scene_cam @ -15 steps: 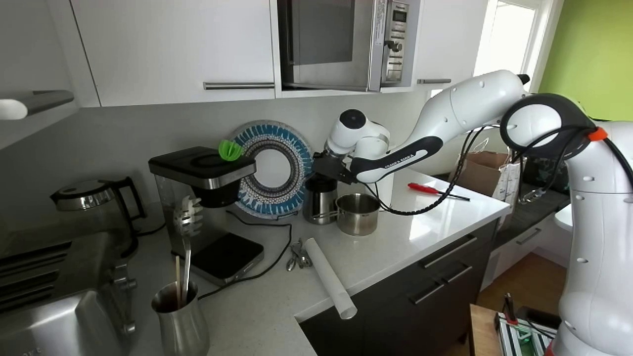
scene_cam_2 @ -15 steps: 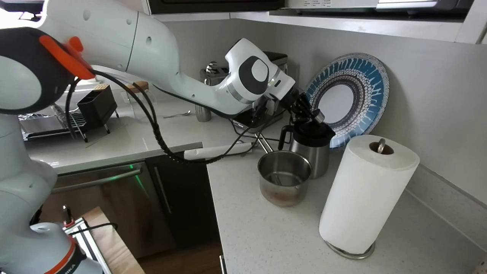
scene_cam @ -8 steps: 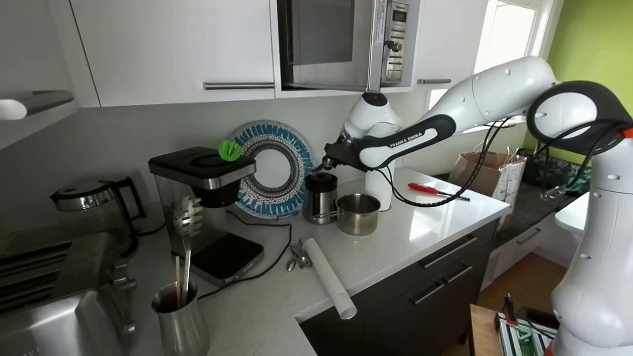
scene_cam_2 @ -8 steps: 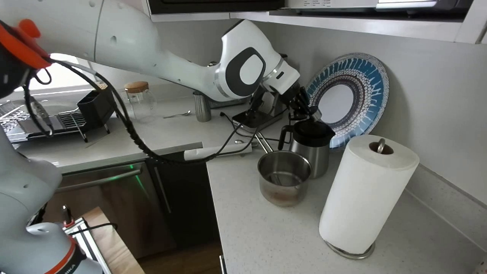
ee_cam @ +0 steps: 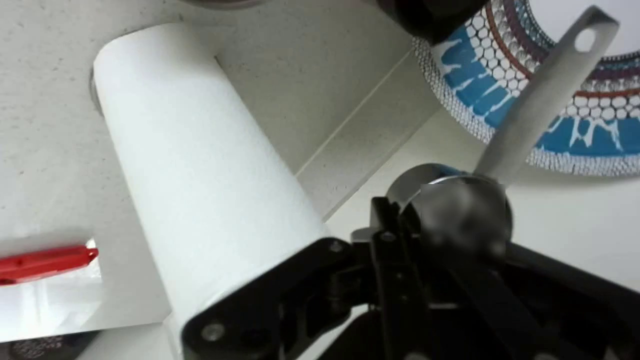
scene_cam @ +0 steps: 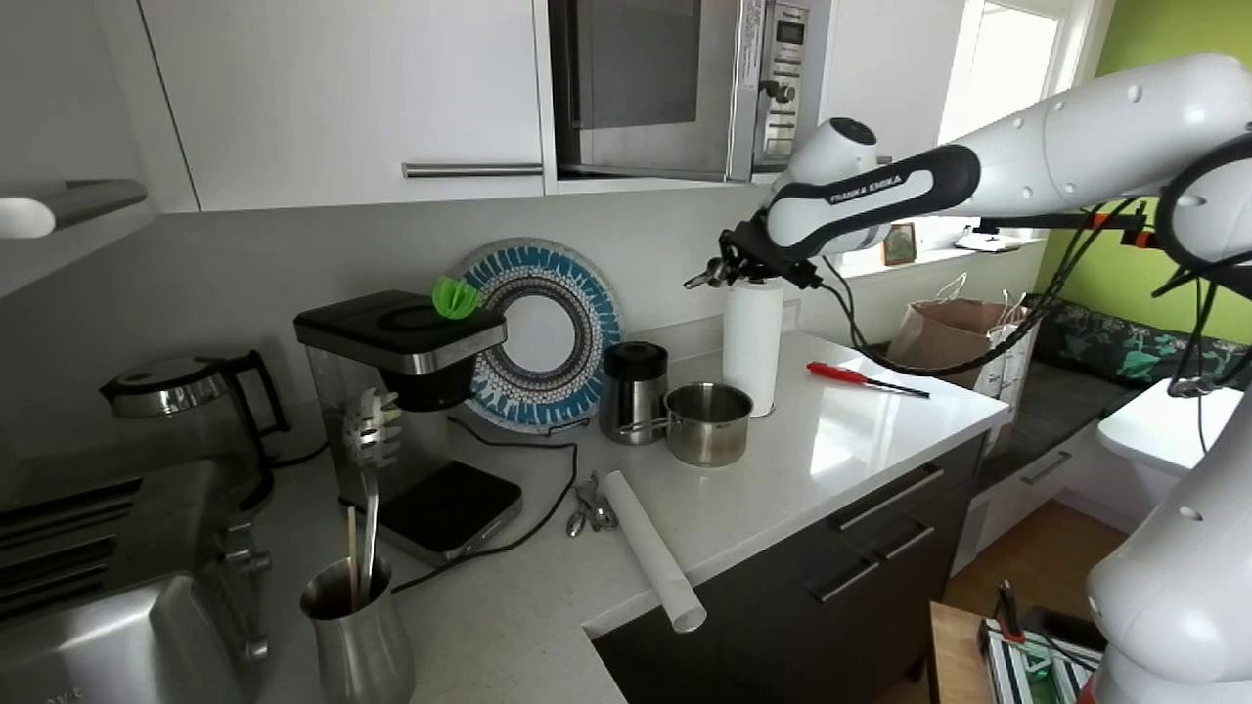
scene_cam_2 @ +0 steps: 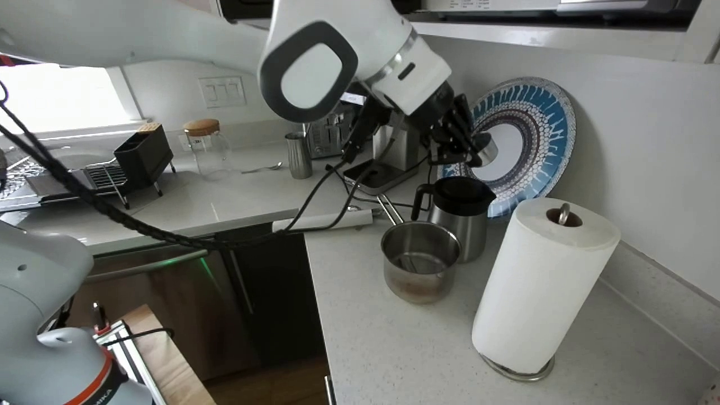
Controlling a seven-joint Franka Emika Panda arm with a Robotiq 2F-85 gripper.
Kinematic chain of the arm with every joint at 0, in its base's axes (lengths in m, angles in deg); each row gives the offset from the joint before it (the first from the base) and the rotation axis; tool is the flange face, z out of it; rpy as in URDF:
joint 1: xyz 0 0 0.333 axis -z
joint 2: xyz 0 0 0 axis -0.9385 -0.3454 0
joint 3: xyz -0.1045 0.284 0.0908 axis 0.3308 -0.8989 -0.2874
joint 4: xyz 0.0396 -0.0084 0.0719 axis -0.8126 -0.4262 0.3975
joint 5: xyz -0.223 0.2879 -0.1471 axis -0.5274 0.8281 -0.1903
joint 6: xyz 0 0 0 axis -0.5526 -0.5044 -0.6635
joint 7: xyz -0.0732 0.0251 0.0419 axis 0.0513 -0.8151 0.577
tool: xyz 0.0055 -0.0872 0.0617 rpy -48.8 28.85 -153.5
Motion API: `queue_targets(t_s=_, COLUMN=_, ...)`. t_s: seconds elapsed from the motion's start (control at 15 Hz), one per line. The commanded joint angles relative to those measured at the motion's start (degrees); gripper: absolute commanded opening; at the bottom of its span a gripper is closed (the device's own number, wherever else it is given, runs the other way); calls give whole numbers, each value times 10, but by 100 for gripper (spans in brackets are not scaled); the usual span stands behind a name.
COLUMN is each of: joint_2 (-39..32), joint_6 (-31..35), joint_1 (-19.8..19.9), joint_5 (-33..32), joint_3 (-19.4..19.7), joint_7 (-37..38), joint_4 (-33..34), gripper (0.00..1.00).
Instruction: Put the silver cup inside the top cupboard
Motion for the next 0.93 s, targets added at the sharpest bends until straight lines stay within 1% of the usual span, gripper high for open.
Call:
queue_targets(t_s=0.0, joint_2=100, joint_6=-57, joint_1=-86, joint_5=41, joint_3=114, joint_7=-61, joint_4=-56, gripper=1)
queue_targets(t_s=0.13, joint_2=134, joint_6=-93, joint_1=-114, joint_5=20, joint_3=146, joint_7=-75, joint_4=-65, gripper=1)
queue_targets(t_s=0.27, joint_2=169, joint_6=-117, joint_1=-140, joint_5=20, joint_3=167, joint_7=-83, joint_4=-73, gripper=1)
queue_targets(t_s=0.47, joint_2=201, joint_6=-52, joint_1=-169, joint_5=39, joint_3=182, joint_7=-58, joint_4=-88, gripper=1)
queue_targets(t_s=0.53, joint_2=208, joint_6=-44, joint_1=-183, joint_5=54, joint_3=190, joint_7=-60, joint_4=-88, gripper=1)
queue_targets(t_s=0.6, joint_2=183, joint_6=-69, joint_1=-171, joint_5=18, joint_3=185, joint_7=-57, joint_4=-62, gripper=4)
queue_targets(t_s=0.67, joint_2=192, joint_6=-62, joint_1=-179, joint_5=25, joint_3=189, joint_7=-57, joint_4=-65, gripper=4)
queue_targets(t_s=0.73, joint_2=197, joint_6=-60, joint_1=-184, joint_5=29, joint_3=191, joint_7=-56, joint_4=-66, gripper=1)
queue_targets(t_s=0.87, joint_2=197, joint_6=-48, joint_1=-199, joint_5=52, joint_3=197, joint_7=-47, joint_4=-57, gripper=1)
